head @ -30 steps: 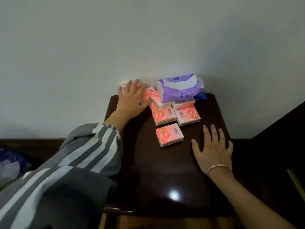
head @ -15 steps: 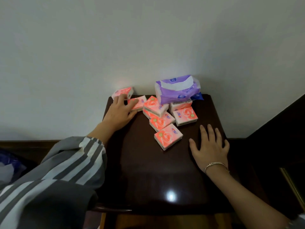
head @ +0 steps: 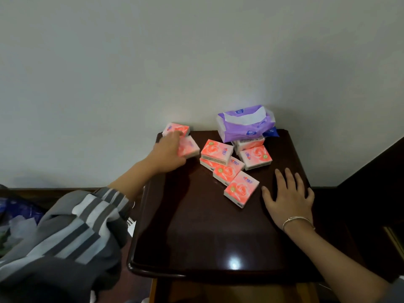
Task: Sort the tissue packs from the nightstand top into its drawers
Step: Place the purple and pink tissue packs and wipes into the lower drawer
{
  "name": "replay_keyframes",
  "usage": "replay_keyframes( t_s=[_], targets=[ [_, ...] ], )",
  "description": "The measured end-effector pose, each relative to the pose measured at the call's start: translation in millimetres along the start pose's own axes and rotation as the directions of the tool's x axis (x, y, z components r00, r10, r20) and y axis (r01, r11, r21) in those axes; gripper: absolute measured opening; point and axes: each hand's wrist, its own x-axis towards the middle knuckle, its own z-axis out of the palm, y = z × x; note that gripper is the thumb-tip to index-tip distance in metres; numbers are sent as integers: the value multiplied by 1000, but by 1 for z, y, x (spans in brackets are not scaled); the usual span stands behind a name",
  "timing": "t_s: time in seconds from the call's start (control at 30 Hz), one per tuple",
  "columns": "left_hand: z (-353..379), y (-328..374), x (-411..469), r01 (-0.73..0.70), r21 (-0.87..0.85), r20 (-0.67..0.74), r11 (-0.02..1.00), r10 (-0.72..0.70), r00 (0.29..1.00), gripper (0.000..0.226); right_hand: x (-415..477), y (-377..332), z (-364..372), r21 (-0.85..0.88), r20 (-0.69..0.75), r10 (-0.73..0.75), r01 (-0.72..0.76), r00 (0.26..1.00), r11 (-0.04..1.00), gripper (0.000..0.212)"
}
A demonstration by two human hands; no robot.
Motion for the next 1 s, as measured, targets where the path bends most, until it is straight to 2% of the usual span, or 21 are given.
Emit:
replay_keyframes(
  t_s=[0.07, 0.1, 0.17, 0.23, 0.27, 0.4, 0.47, 0.6, 0.7, 0.77, 0.83, 0.87, 0.93, 1.0],
  targets=[
    [-17, -7, 21, 15, -29, -146, 999, -19, 989, 78, 0, 0, 1, -11, -8, 2, -2, 1000, 1000, 66],
    [-22, -11, 31, 35, -18, -175, 999, -38, 984, 79, 0, 0, 2, -19, -13, 1, -1, 1000, 1000, 66],
    [-22, -13, 49, 61, 79, -80, 995, -55, 995, 79, 0, 1, 2, -25, -19, 4, -4, 1000, 1000, 67],
    [-10, -14, 62, 34, 226, 72, 974, -51, 996, 75, 1, 3, 2, -20, -23, 8, -9, 1000, 1000, 67],
    [-5, -14, 67, 10, 282, 90, 959, -37, 995, 70, 1, 3, 3, -18, -24, 10, -11, 1000, 1000, 66],
    [-2, -18, 72, -45, 392, 0, 919, 49, 999, 50, 1, 3, 4, -26, -25, 10, -11, 1000, 1000, 67],
    [-5, -21, 64, -47, 444, 31, 895, 37, 999, 54, 0, 3, 3, -14, -18, 9, -9, 1000, 1000, 66],
    [-3, -24, 16, 67, 308, 56, 949, -89, 994, 69, -1, 2, -1, 50, 15, 5, -5, 1000, 999, 62],
    [7, -19, -37, 150, 204, 49, 967, -164, 985, 65, -5, 1, -13, 233, -72, 18, -1, 997, 972, 50],
    [15, -13, -72, 185, 180, 34, 966, -194, 980, 61, -14, 0, -24, 349, -206, -32, 104, 978, 931, 44],
    [24, -6, -102, 197, 192, 16, 961, -203, 979, 58, -27, -7, -34, 410, -268, -148, 252, 952, 877, 50],
    [28, -3, -116, 202, 201, 5, 958, -207, 978, 58, -35, -13, -37, 413, -225, -222, 299, 949, 860, 56],
    [36, 3, -139, 222, 213, -28, 952, -221, 975, 59, -44, -32, -37, 346, -40, -345, 337, 938, 876, 76],
    [43, 8, -155, 247, 208, -69, 946, -238, 969, 60, -44, -50, -36, 226, 139, -368, 332, 919, 916, 94]
  ],
)
